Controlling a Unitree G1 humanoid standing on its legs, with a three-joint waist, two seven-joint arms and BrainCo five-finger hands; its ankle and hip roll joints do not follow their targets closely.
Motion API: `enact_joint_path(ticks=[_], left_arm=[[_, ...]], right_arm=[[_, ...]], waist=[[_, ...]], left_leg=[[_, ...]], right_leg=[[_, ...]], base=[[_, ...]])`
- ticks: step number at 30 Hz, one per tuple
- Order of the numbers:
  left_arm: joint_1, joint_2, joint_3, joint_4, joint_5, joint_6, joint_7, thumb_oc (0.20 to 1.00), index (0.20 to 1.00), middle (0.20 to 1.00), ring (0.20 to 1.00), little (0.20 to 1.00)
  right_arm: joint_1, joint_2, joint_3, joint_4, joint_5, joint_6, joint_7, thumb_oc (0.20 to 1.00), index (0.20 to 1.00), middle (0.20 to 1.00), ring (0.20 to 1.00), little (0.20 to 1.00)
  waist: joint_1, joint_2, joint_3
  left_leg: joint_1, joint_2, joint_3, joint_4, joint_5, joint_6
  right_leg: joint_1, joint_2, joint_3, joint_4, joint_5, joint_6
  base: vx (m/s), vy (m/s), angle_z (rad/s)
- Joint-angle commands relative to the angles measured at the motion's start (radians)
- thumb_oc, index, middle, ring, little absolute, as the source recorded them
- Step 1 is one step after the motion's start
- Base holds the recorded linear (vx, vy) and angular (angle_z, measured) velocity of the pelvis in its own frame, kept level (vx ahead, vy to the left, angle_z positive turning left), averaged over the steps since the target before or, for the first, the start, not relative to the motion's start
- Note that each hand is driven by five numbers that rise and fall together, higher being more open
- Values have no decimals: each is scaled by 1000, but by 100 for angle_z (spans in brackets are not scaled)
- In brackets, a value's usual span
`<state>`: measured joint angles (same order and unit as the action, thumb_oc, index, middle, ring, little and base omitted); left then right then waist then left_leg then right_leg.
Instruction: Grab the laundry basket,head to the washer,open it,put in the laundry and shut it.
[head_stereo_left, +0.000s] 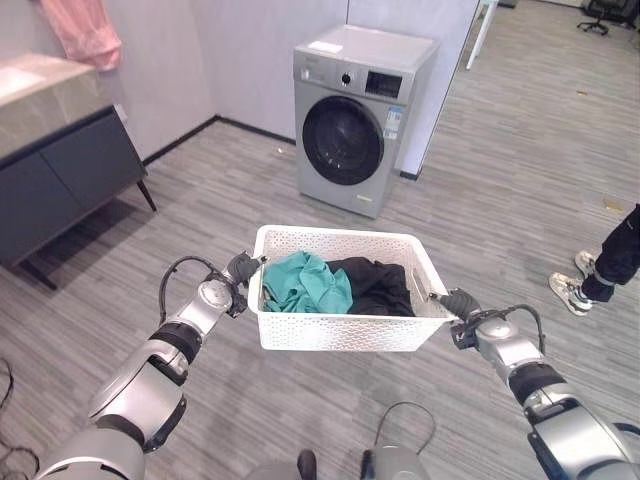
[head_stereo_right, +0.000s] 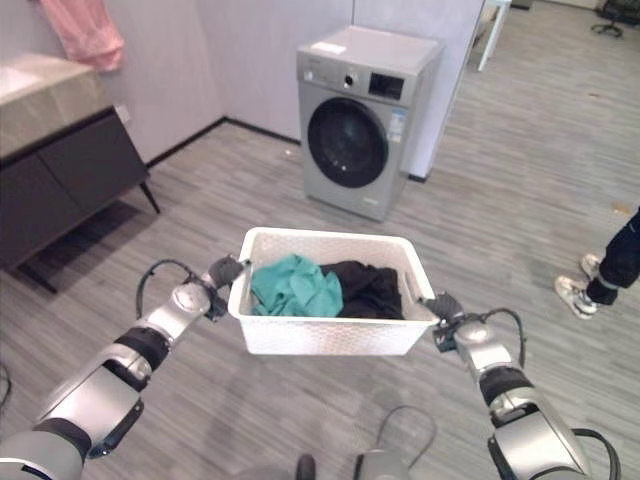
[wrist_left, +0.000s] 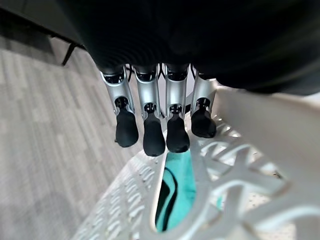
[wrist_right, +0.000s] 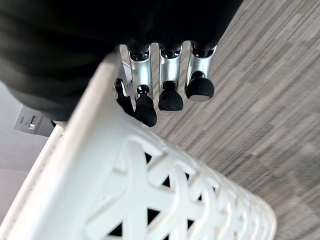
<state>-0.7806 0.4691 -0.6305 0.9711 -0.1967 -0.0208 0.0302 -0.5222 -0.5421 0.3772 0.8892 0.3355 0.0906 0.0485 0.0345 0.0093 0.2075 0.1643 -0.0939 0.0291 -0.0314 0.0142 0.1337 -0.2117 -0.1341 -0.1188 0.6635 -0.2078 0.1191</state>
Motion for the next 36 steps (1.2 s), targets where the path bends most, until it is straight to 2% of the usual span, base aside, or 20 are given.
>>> enact_joint_path(ticks=[1, 2, 4, 6, 9, 14, 15, 16, 18, 20, 21, 23, 24, 25, 26, 28, 29, 30, 31, 36], left_arm=[[-52, 0, 43, 30, -6, -66, 38, 200, 200, 200, 200, 200], [-52, -1, 43, 30, -6, -66, 38, 200, 200, 200, 200, 200], [-62, -14, 55, 45, 15, -72, 45, 200, 200, 200, 200, 200], [-64, -19, 54, 56, 27, -73, 50, 200, 200, 200, 200, 200], [-57, -22, 40, 62, 53, -74, 47, 200, 200, 200, 200, 200], [-57, -22, 40, 62, 53, -74, 47, 200, 200, 200, 200, 200], [-48, -27, 42, 65, 53, -76, 43, 200, 200, 200, 200, 200], [-32, -28, 49, 63, 38, -77, 41, 200, 200, 200, 200, 200], [-31, -28, 49, 62, 38, -77, 41, 200, 200, 200, 200, 200], [-32, -21, 45, 61, 24, -71, 37, 200, 200, 200, 200, 200], [-29, 3, 53, 24, 5, -60, 29, 200, 200, 200, 200, 200], [-29, 13, 56, 14, -6, -60, 32, 200, 200, 200, 200, 200], [-41, 10, 53, 6, -20, -55, 31, 200, 200, 200, 200, 200], [-48, -8, 59, 2, -29, -57, 36, 200, 200, 200, 200, 200], [-48, -8, 58, 2, -29, -57, 36, 200, 200, 200, 200, 200], [-45, -13, 59, -16, -35, -63, 36, 200, 200, 200, 200, 200], [-45, -13, 59, -16, -35, -63, 36, 200, 200, 200, 200, 200], [-45, -19, 59, -8, -40, -66, 40, 200, 200, 200, 200, 200], [-45, -14, 53, -3, -45, -72, 41, 200, 200, 200, 200, 200], [-48, -23, 44, 17, -49, -76, 49, 200, 200, 200, 200, 200]], right_arm=[[-110, -81, -15, 7, 31, -75, 6, 200, 200, 200, 200, 200], [-109, -82, -15, 6, 31, -75, 6, 200, 200, 200, 200, 200], [-89, -105, -43, -13, 35, -76, 5, 200, 200, 200, 200, 200], [-85, -111, -51, -13, 31, -80, 3, 200, 200, 200, 200, 200], [-70, -120, -68, -7, 33, -82, 8, 200, 200, 200, 200, 200], [-70, -120, -68, -7, 33, -82, 8, 200, 200, 200, 200, 200], [-62, -126, -77, 3, 38, -80, 16, 200, 200, 200, 200, 200], [-53, -132, -73, 9, 41, -82, 18, 200, 200, 200, 200, 200], [-53, -132, -73, 9, 41, -82, 18, 200, 200, 200, 200, 200], [-56, -128, -65, 40, 64, -87, 15, 200, 200, 200, 200, 200], [-39, -152, -74, 14, 79, -86, 12, 200, 200, 200, 200, 200], [-40, -157, -76, 4, 85, -87, 3, 200, 200, 200, 200, 200], [-29, -166, -91, -14, 107, -89, -7, 200, 200, 200, 200, 200], [-13, -150, -107, -42, 135, -106, -16, 200, 200, 200, 200, 200], [-12, -149, -108, -43, 135, -105, -16, 200, 200, 200, 200, 200], [7, -138, -118, -39, 152, -109, -12, 200, 200, 200, 200, 200], [7, -138, -118, -39, 152, -109, -12, 200, 200, 200, 200, 200], [15, -120, -124, -29, 170, -121, -12, 200, 200, 200, 200, 200], [17, -114, -125, -6, 183, -126, -6, 200, 200, 200, 200, 200], [16, -96, -144, 47, 221, -129, -8, 200, 200, 200, 200, 200]], waist=[[-11, 14, -90], [-12, 17, -86], [-40, 15, -69], [-50, 13, -63], [-64, 3, -74], [-64, 3, -74], [-66, -18, -124], [-77, -12, -145], [-79, -11, -145], [-77, -24, -154], [-56, -61, -122], [-51, -65, -109], [-36, -82, -83], [-22, -82, -66], [-22, -87, -67], [-4, -82, -63], [-4, -82, -63], [22, -63, -66], [33, -52, -60], [37, -42, -72]], left_leg=[[-64, 31, -83, 44, -60, -90], [-58, 34, -84, 45, -63, -90], [-24, 23, -124, 72, -111, -96], [-10, 22, -129, 91, -130, -98], [42, 32, -160, 114, -158, -110], [42, 32, -161, 114, -158, -110], [88, 66, -170, 132, -174, -140], [111, 129, -174, 190, -128, -177], [112, 130, -175, 191, -128, -178], [14, 187, -142, 442, 28, -191], [-138, 215, -118, 752, 99, -157], [-183, 237, -98, 798, 98, -149], [-273, 254, -62, 788, 79, -140], [-326, 227, -43, 664, 43, -152], [-323, 223, -41, 656, 47, -151], [-307, 202, -44, 420, 58, -174], [-306, 202, -44, 418, 59, -174], [-301, 165, -111, 219, 81, -188], [-284, 148, -149, 155, 98, -201], [-243, 143, -148, 108, 101, -207]], right_leg=[[54, 43, 97, -529, 262, 21], [64, 46, 94, -538, 265, 21], [-3, 21, 198, -689, 340, 55], [-20, 18, 209, -713, 357, 62], [-3, 14, 176, -714, 379, 67], [-2, 14, 175, -715, 379, 67], [48, 13, 164, -707, 419, 76], [85, 54, 137, -670, 404, 53], [86, 55, 135, -670, 403, 53], [171, 94, 99, -687, 364, 8], [240, 131, 106, -702, 334, -54], [258, 144, 103, -709, 323, -67], [294, 146, 101, -718, 306, -77], [322, 149, 97, -729, 289, -66], [321, 145, 98, -729, 289, -65], [340, 140, 98, -734, 274, -54], [340, 139, 98, -734, 274, -54], [355, 147, 107, -736, 259, -47], [371, 149, 113, -729, 246, -48], [390, 139, 108, -728, 225, -47]], base=[[203, -76, 10], [276, -103, 24], [322, -104, 57], [235, -86, 43], [391, -207, 30], [120, -80, 35], [785, -595, -9], [767, -600, 12], [269, -242, 37], [400, -537, 0], [271, -529, -21], [157, -365, -40], [234, -263, -49], [206, -163, -19], [172, -5, 27], [126, 53, 0], [198, 124, -18], [199, 127, -8], [292, 199, -8], [103, 85, -32]])
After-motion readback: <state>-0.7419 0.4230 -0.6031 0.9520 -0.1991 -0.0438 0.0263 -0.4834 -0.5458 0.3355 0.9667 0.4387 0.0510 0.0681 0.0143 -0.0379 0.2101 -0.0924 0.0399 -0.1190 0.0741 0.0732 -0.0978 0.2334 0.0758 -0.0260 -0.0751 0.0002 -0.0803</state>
